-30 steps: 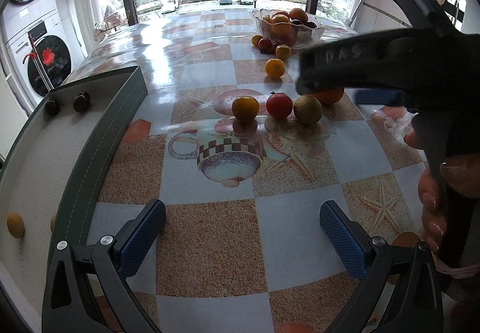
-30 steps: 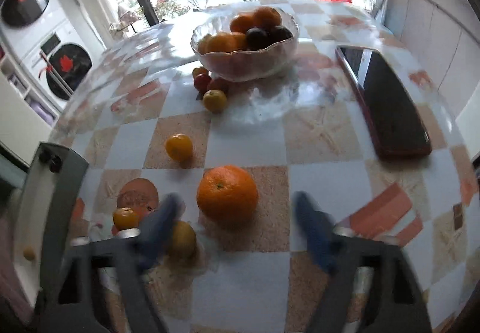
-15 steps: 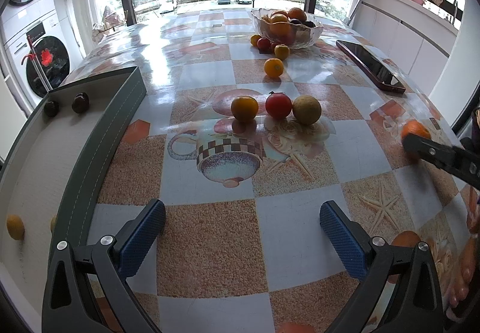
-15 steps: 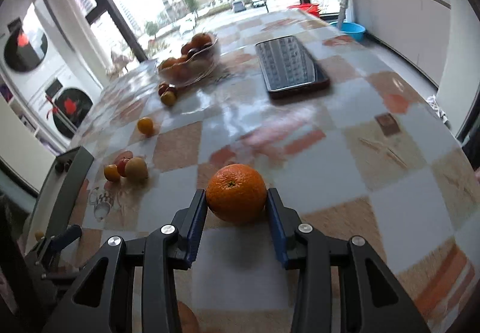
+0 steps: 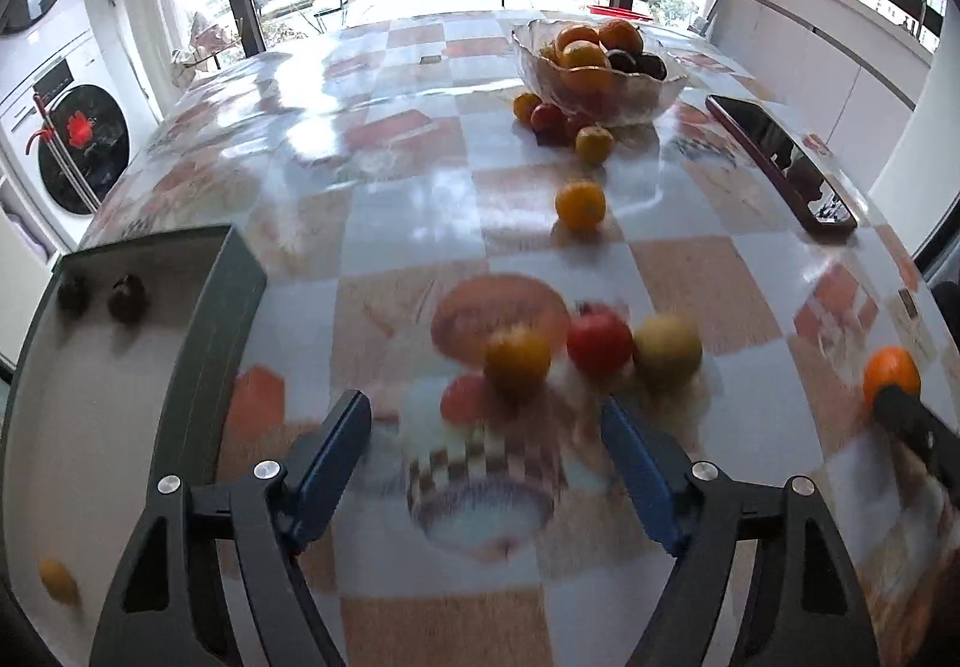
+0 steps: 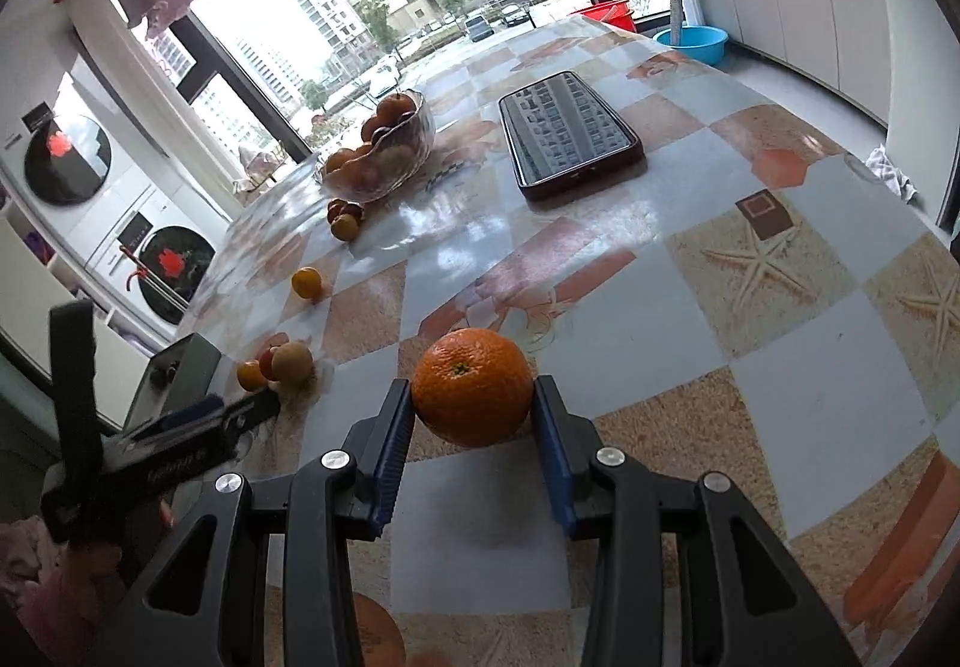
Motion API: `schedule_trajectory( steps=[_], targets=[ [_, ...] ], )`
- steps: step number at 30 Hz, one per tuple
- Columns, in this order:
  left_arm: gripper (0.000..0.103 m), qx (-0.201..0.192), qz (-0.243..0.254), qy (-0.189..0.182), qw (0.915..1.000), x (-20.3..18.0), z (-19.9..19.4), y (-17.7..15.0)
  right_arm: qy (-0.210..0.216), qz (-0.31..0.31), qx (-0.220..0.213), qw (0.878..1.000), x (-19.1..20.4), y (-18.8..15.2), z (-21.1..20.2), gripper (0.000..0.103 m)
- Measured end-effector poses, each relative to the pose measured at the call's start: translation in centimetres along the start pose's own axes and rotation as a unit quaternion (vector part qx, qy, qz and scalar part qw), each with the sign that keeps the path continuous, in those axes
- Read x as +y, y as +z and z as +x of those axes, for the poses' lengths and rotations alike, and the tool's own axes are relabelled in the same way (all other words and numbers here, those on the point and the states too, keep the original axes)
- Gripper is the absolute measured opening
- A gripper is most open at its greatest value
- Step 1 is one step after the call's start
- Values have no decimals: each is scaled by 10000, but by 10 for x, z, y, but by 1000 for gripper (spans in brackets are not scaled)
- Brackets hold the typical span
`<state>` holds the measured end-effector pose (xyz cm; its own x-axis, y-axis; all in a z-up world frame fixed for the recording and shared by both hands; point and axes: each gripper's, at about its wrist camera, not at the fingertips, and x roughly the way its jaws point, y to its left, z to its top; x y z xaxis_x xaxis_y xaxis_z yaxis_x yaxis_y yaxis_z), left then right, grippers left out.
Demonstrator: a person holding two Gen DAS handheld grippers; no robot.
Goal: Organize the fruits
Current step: 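Grasp the large orange with the right tool while the left tool grasps a small orange fruit, then carry both fruits over the grey tray and open both tools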
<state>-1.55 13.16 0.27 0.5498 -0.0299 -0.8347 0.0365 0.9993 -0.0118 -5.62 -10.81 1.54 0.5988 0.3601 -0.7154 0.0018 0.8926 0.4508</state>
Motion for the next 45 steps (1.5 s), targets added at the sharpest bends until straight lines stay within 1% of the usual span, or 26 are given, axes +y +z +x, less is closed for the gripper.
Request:
schedule_trajectory(
  steps=[1, 2, 3, 4, 6, 8, 11, 13, 16, 18, 21, 24, 27, 30, 37, 45],
  targets=[
    [72, -37, -9, -23, 10000, 0, 0, 2, 6, 5, -1, 10000, 0, 0, 0, 43],
    [64, -65, -4, -29, 10000, -2, 2, 4, 10, 8, -1, 10000, 0, 0, 0, 43],
    [54, -72, -9, -52, 10000, -2, 2, 6, 23, 20, -2, 10000, 0, 0, 0, 43],
    [47, -99, -22, -112, 9999, -3, 1, 7, 27, 23, -3, 10000, 0, 0, 0, 43],
    [23, -134, 27, -166, 9998, -5, 1, 8, 16, 14, -2, 10000, 1, 0, 0, 43],
    [23, -138, 53, -160, 9998, -6, -2, 6, 7, 9, -1, 10000, 0, 0, 0, 43],
    [23, -153, -17, -264, 9995, -3, -14, -11, 11, 12, -1, 10000, 0, 0, 0, 43],
    [23, -165, -107, -354, 9992, 0, -27, -32, 3, 8, -1, 10000, 0, 0, 0, 43],
    [23, -176, -131, -366, 9991, 0, -44, -58, -26, -13, 3, 10000, 0, 0, 1, 43],
    [23, -179, -197, -410, 9988, 0, -53, -71, -41, -23, 6, 10000, 0, 0, 1, 43],
    [23, -146, -303, -453, 9984, 2, -61, -82, -62, -52, 28, 10000, 1, 0, 1, 43],
    [23, -137, -266, -410, 9987, 2, -69, -86, -212, -259, 204, 9992, 8, 0, 0, 43],
    [23, -371, -215, -331, 9985, 8, -85, -86, -268, -266, 346, 9987, 10, -4, -4, 43],
    [23, -528, -305, -277, 9978, 18, -94, -84, -317, -296, 421, 9982, 12, -11, -10, 43],
    [23, -888, -571, 33, 9944, 57, -111, -85, -341, -548, 706, 9954, 33, -19, -9, 43],
    [23, -932, -1042, 398, 9894, 115, -106, -94, -205, -1040, 1042, 9889, 87, -32, 6, 43]
  ],
)
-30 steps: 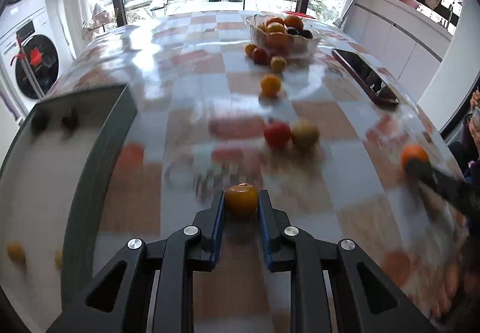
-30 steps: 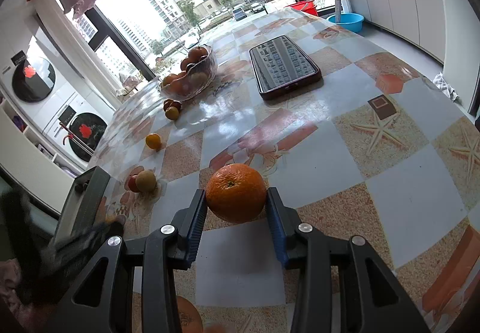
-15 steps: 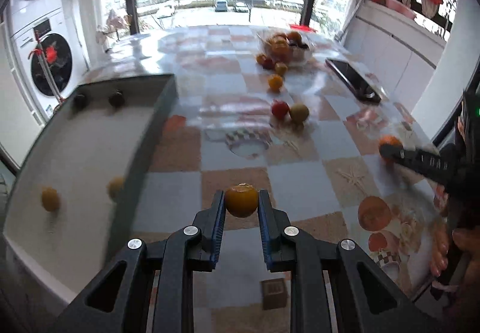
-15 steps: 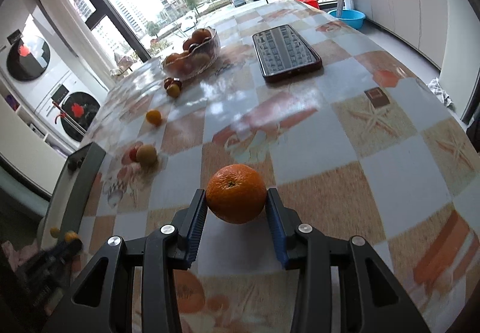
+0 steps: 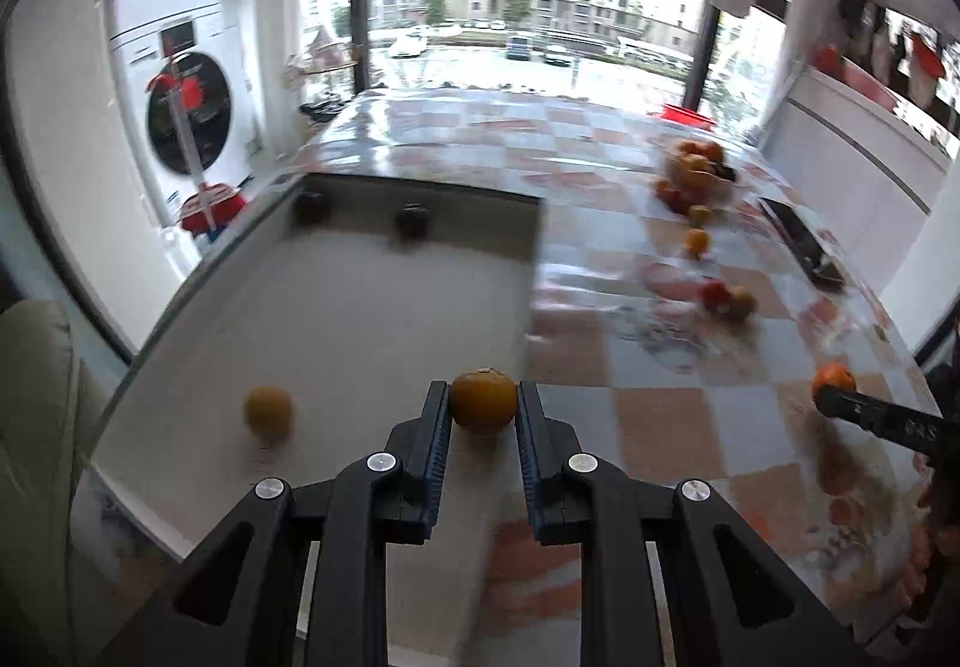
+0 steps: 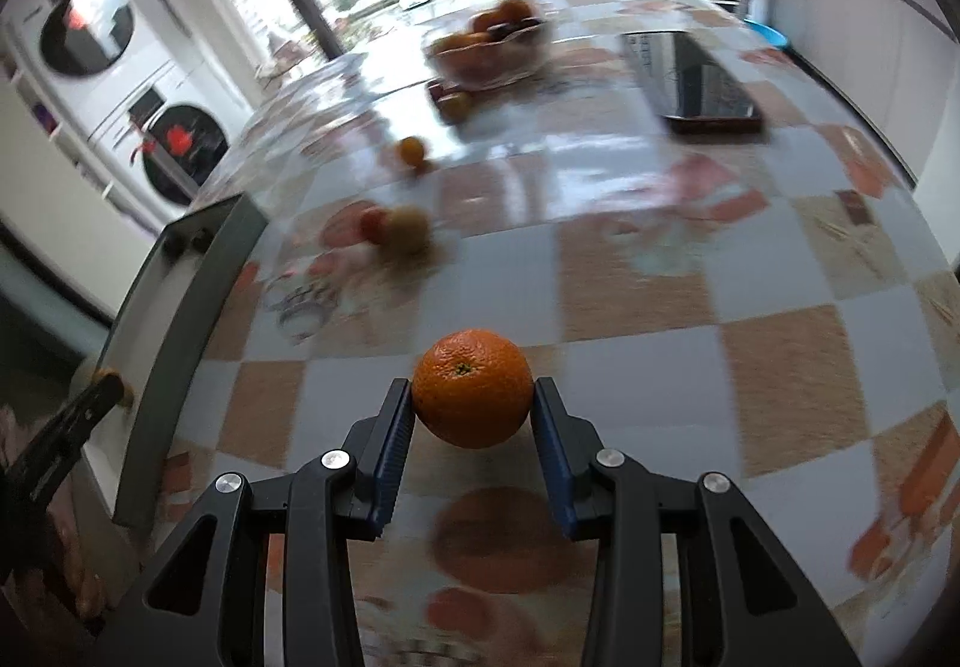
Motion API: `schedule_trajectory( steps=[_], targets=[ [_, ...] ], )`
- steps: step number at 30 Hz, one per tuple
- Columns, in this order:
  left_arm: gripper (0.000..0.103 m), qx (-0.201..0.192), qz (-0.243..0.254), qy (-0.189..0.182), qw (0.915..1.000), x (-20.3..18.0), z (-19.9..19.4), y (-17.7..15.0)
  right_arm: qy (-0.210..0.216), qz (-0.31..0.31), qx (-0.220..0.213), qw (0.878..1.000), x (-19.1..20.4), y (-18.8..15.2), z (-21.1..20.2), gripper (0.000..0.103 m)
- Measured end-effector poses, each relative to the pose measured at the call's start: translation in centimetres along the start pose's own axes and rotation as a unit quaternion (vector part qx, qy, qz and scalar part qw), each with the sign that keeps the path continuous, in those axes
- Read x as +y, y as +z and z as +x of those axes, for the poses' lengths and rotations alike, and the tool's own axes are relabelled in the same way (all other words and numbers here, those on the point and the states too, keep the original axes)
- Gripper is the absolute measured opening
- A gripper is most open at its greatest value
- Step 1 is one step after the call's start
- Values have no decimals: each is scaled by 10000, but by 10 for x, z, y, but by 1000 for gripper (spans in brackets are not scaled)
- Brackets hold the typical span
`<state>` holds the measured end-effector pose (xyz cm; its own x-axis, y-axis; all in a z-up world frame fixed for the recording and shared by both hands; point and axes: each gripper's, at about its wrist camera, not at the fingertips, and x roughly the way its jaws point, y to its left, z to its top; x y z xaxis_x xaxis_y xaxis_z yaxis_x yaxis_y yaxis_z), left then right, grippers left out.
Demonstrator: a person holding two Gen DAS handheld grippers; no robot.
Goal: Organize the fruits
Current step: 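Carry both fruits over the grey tray and open both tools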
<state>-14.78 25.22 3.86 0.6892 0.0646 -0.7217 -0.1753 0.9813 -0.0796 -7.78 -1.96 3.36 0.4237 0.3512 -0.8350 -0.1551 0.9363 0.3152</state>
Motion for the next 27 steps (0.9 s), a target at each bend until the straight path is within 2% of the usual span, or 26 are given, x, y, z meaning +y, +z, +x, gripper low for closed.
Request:
schedule_trajectory(
  steps=[3, 9, 14, 18, 25, 26, 27],
  targets=[
    [23, 121, -148, 122, 9997, 16, 9, -5, 120, -171, 81, 9997, 22, 3, 4, 43],
    [23, 226, -450, 112, 9987, 37, 22, -11, 527, -582, 253, 9966, 84, 14, 17, 43],
    [23, 298, -386, 288, 9984, 45, 32, -12, 768, -1008, 313, 9914, 134, 22, 28, 43],
    [23, 269, -424, 274, 9984, 49, 34, -16, 986, -1300, 370, 9859, 177, 27, 39, 43],
    [23, 89, -301, 397, 9987, 47, 35, -18, 1117, -1548, 624, 9796, 214, 30, 63, 44],
    [23, 58, -276, 402, 9988, 46, 36, -18, 1145, -1534, 692, 9791, 215, 31, 67, 47],
    [33, 44, -255, 413, 9988, 46, 36, -18, 1198, -1505, 766, 9783, 216, 33, 69, 58]
  ],
)
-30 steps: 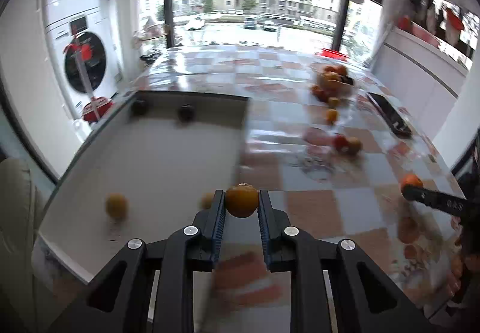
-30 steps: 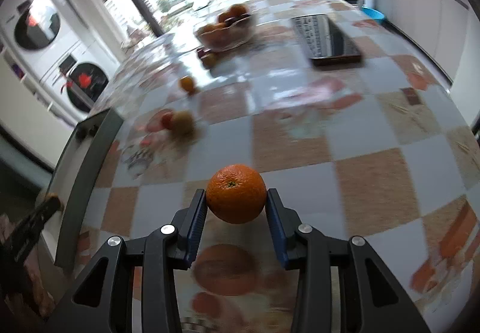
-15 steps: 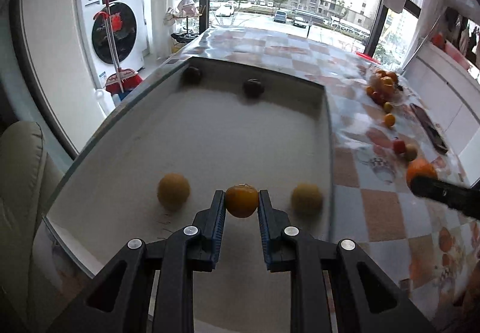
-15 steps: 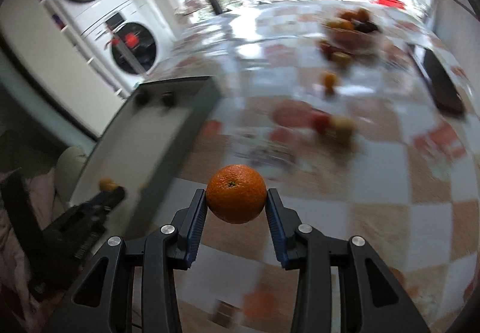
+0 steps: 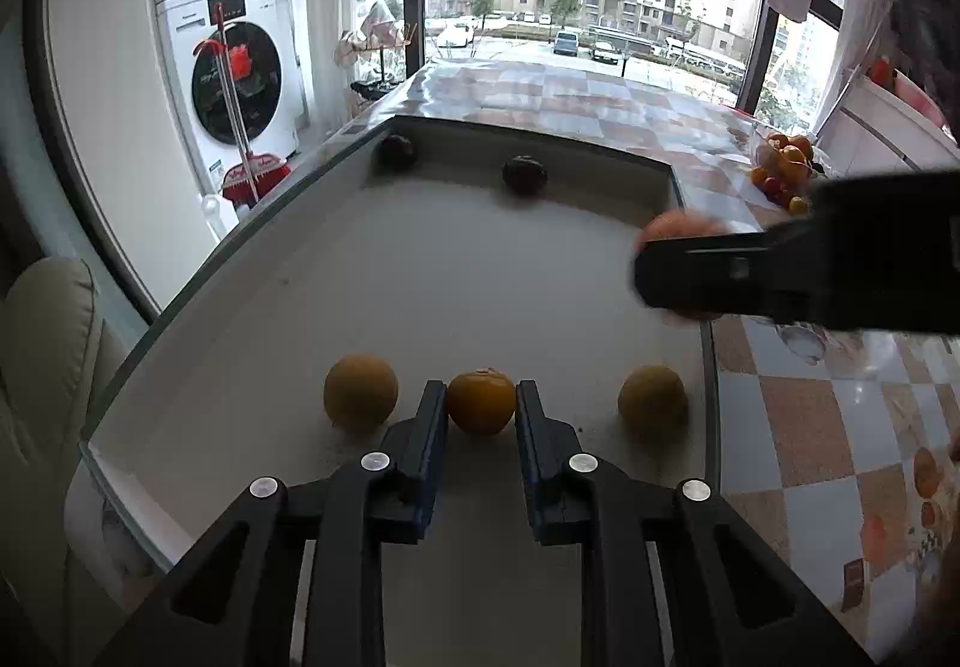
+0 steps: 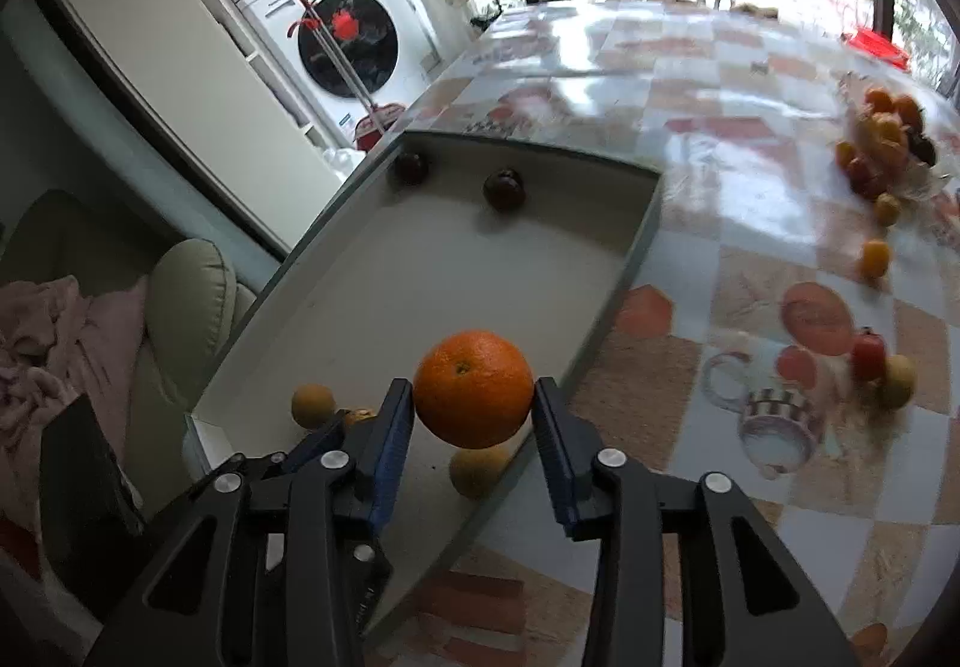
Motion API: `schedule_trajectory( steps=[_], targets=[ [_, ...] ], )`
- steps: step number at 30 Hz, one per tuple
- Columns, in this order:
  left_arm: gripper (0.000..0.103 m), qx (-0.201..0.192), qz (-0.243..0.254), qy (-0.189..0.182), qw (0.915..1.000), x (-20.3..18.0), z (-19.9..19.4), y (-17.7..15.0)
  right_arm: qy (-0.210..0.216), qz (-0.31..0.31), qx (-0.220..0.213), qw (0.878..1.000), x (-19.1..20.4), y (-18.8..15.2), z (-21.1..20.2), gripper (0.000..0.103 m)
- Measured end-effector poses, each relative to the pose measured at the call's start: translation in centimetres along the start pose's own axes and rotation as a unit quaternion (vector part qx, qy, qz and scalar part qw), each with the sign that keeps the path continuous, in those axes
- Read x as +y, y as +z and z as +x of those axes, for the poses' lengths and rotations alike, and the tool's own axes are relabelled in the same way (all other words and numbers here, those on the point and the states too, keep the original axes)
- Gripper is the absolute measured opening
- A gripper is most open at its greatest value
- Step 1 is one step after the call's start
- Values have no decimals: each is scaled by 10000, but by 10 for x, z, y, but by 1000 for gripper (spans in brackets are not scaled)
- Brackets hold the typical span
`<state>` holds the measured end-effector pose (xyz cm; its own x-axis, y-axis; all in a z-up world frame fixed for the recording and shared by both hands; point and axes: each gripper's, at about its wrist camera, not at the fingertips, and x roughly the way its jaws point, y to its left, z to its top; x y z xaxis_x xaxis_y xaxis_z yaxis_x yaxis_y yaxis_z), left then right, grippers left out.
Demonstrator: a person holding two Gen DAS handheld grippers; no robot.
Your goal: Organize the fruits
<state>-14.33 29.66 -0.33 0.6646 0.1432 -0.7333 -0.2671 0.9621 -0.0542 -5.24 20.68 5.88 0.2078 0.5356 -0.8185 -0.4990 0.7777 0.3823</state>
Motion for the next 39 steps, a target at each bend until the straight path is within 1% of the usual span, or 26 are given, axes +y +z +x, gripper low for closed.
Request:
schedule_trajectory(
  steps=[1, 2, 3, 4, 5, 8, 11, 14, 15, 17, 18, 19, 20, 21, 23, 24, 26, 28, 29, 30, 31, 33, 36, 39],
  targets=[
    [45, -3, 35, -68, 10000, -1, 1, 0, 16, 8, 7, 10000, 0, 1, 0, 65],
    [77, 2, 50, -125, 9999, -1, 1, 1, 7, 2, -12, 10000, -2, 3, -2, 75],
    [96, -55, 7, -11, 10000, -1, 0, 1, -59, -18, -67, 10000, -2, 4, -5, 80],
    [100, -206, -50, 162, 9996, 1, -3, 1, -98, -42, -122, 9999, -2, 5, -9, 80],
    [100, -223, -74, 161, 9996, 2, -3, 0, -127, -62, -201, 9997, -3, 4, -14, 81],
    [100, 117, -163, 43, 9998, 3, -1, 2, -365, -2, -391, 9986, -15, 0, -29, 85],
    [100, -48, -148, 133, 9998, -2, -15, -1, -751, 263, -559, 9953, -44, -14, -45, 86],
    [100, -322, 59, 146, 9994, -15, -33, 0, -1138, 667, -629, 9893, -86, -36, -60, 102],
    [100, -406, 147, 92, 9990, -22, -39, 2, -1322, 828, -611, 9859, -104, -47, -65, 103],
    [100, -565, 430, -114, 9974, -45, -51, 6, -1613, 1030, -603, 9797, -129, -60, -73, 103],
    [100, -597, 544, -210, 9965, -53, -54, 7, -1876, 1178, -610, 9733, -145, -69, -79, 103],
    [100, -615, 771, -400, 9943, -70, -58, 7, -2044, 1271, -628, 9686, -157, -74, -84, 103],
    [100, -599, 899, -501, 9929, -81, -58, 7, -2208, 1369, -654, 9635, -168, -80, -88, 103],
    [100, -545, 1068, -617, 9909, -95, -58, 4, -2408, 1521, -691, 9561, -185, -87, -95, 103],
    [100, -367, 1362, -724, 9873, -123, -50, 0, -2582, 1689, -707, 9486, -204, -96, -102, 103],
    [100, -276, 1474, -715, 9861, -134, -43, -4, -2676, 1825, -664, 9437, -218, -102, -104, 103],
    [100, 7, 1596, -524, 9858, -154, -24, -7, -3014, 1694, -735, 9354, -229, -109, -109, 103],
    [100, 331, 1574, -298, 9865, -168, -5, -7, -3054, 1511, -844, 9364, -229, -113, -109, 103],
    [100, 439, 1509, -284, 9872, -173, 4, -7, -3061, 1500, -848, 9363, -229, -114, -110, 103],
    [101, 473, 1457, -294, 9878, -175, 8, -6, -3063, 1499, -847, 9362, -229, -113, -109, 103],
    [101, 408, 1308, -351, 9899, -175, 10, -5, -3064, 1498, -855, 9362, -229, -114, -109, 103],
    [102, 477, 1159, -386, 9914, -175, 13, -3, -3063, 1499, -869, 9360, -229, -116, -111, 103],
    [102, 591, 853, -648, 9925, -163, 13, -3, -3073, 1501, -878, 9356, -229, -115, -111, 103],
    [102, 587, 884, -644, 9923, -165, 16, -6, -3078, 1505, -880, 9354, -229, -115, -109, 103]
  ],
)
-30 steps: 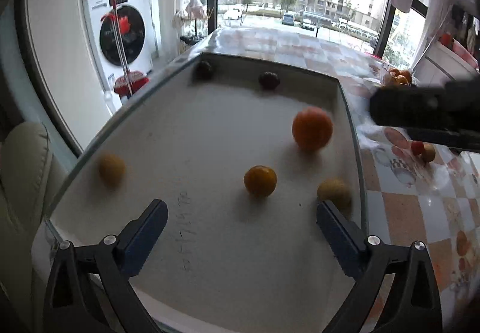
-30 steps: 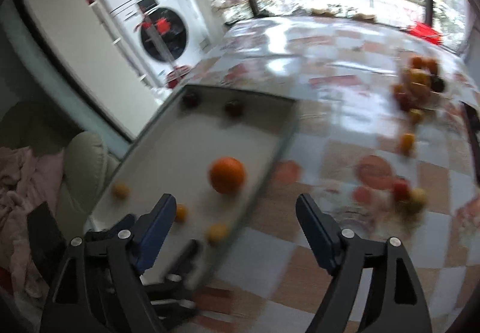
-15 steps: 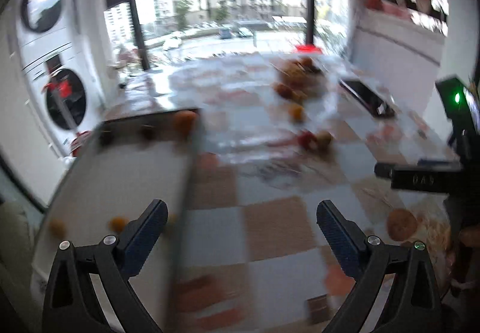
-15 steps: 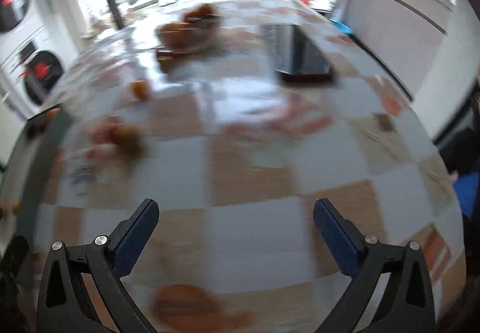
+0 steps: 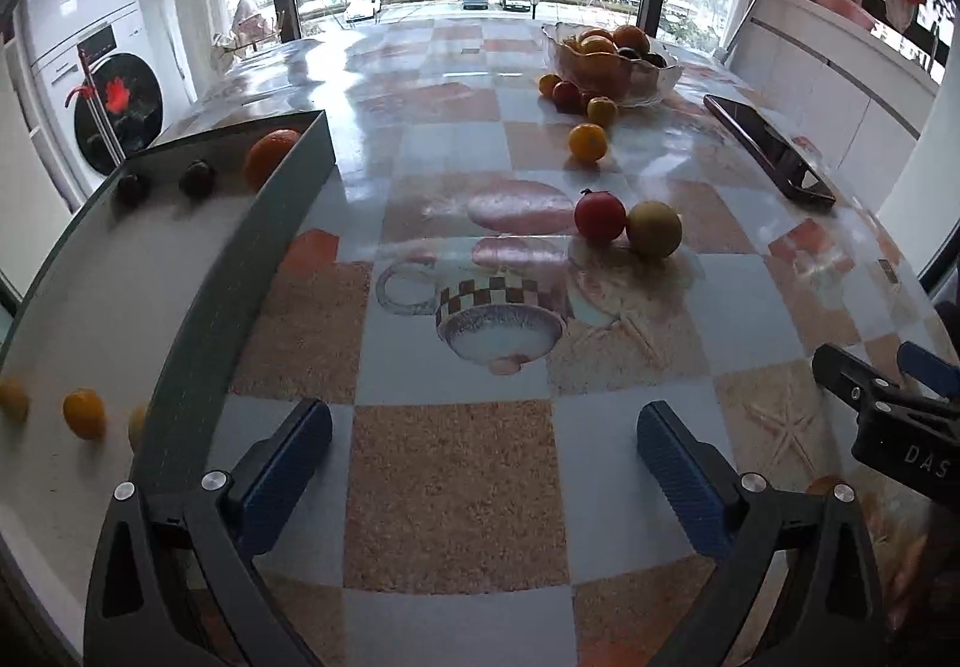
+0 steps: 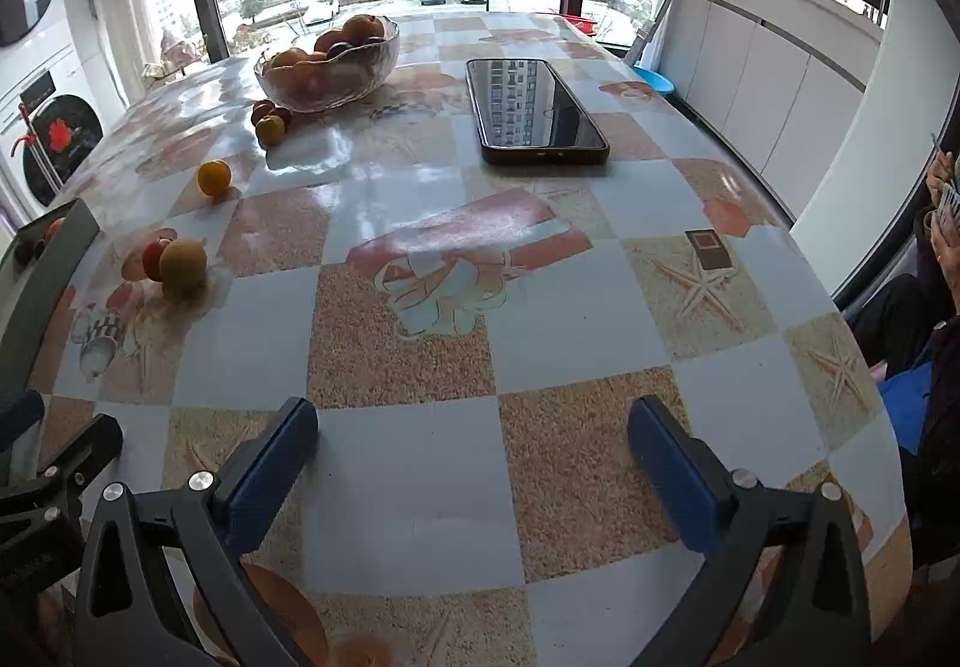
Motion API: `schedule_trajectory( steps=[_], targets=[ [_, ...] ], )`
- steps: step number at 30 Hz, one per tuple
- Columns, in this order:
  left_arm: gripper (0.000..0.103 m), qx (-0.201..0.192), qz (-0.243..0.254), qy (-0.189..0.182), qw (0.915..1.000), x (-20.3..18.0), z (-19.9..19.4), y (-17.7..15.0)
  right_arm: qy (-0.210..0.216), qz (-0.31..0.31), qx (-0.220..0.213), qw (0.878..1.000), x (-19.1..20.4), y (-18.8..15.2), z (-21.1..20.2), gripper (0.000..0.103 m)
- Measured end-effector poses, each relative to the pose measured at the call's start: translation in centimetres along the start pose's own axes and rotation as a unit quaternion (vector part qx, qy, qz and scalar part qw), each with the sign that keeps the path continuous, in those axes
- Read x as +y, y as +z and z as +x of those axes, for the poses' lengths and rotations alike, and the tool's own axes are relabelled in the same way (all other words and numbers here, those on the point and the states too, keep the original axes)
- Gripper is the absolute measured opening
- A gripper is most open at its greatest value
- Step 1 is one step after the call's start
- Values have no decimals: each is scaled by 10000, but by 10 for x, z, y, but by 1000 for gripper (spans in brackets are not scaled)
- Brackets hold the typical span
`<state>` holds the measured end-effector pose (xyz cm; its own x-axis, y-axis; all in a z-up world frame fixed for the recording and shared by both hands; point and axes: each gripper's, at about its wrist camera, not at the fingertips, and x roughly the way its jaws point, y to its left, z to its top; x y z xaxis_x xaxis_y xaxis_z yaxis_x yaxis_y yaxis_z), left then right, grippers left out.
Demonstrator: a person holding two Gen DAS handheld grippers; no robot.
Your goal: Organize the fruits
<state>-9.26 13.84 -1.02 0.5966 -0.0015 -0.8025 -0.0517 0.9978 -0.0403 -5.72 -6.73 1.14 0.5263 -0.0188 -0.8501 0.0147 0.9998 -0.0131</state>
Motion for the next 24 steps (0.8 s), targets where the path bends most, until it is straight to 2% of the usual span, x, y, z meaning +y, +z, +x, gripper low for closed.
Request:
schedule_trajectory(
  steps=[24],
  targets=[
    [102, 4, 3, 0, 10000, -3, 2, 1, -1, 2, -4, 10000, 1, -1, -1, 103]
  ],
)
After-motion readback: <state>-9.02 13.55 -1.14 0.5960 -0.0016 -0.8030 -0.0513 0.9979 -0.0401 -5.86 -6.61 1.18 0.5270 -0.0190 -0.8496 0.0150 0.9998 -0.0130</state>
